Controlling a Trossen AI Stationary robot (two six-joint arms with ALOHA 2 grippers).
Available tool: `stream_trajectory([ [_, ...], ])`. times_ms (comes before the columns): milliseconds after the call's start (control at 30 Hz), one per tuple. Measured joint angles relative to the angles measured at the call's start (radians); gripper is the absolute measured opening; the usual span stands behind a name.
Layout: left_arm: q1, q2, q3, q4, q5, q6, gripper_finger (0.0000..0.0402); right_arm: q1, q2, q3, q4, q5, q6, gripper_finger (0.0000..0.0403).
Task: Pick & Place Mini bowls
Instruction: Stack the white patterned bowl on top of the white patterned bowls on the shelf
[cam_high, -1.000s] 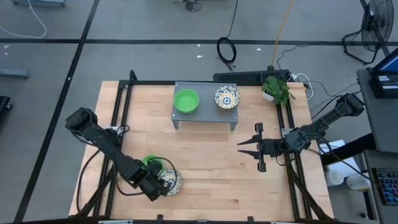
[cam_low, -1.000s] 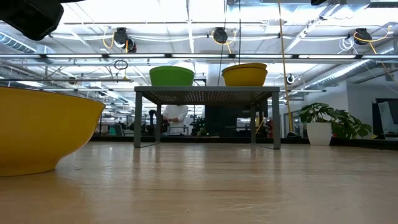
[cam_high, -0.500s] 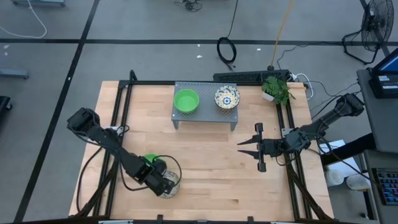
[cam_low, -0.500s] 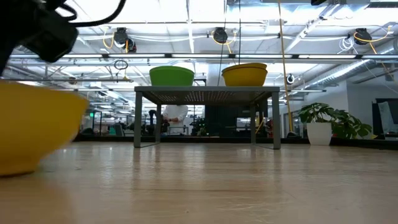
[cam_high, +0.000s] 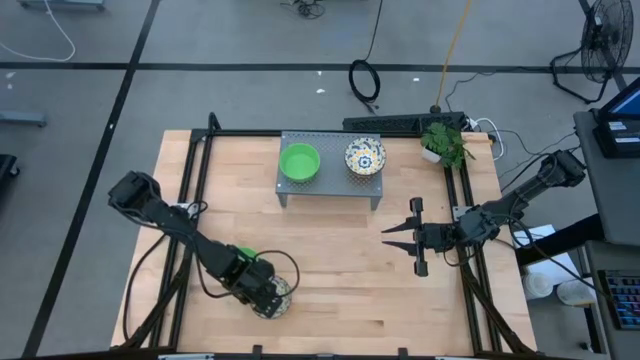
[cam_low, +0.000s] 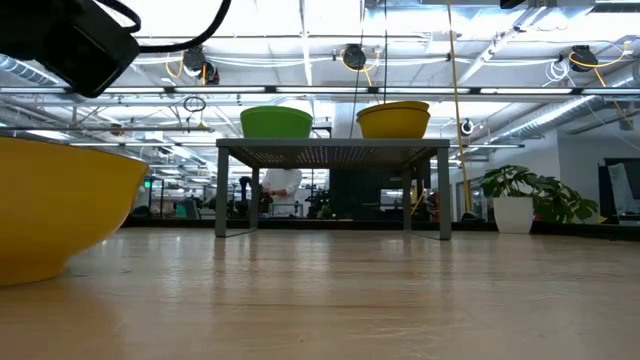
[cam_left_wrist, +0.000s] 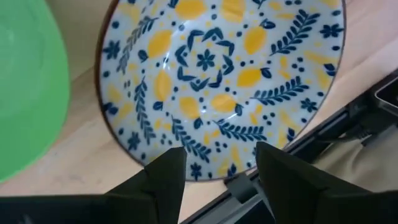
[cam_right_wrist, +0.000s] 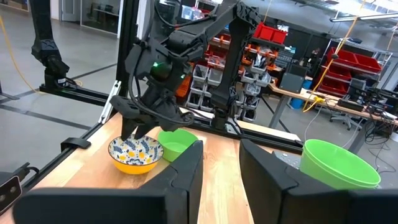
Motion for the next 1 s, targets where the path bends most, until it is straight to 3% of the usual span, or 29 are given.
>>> stream_trajectory([
  [300,-0.01,-0.049,0.002,-0.071,-0.027,-0.014,0.0198,0.0,0.0,0.0,-0.009,0.0,0.0,0.0091],
  [600,-0.071,-0.049,0.002,-0.217,-0.108,-0.121,0.0198,0.0,0.0,0.0,-0.014,0.0,0.003,0.0091],
  [1000,-0.058,-0.032,0.002,-0.091,-0.216,-0.051,0.0198,0.0,0.0,0.0,-0.014,0.0,0.004,0.0091],
])
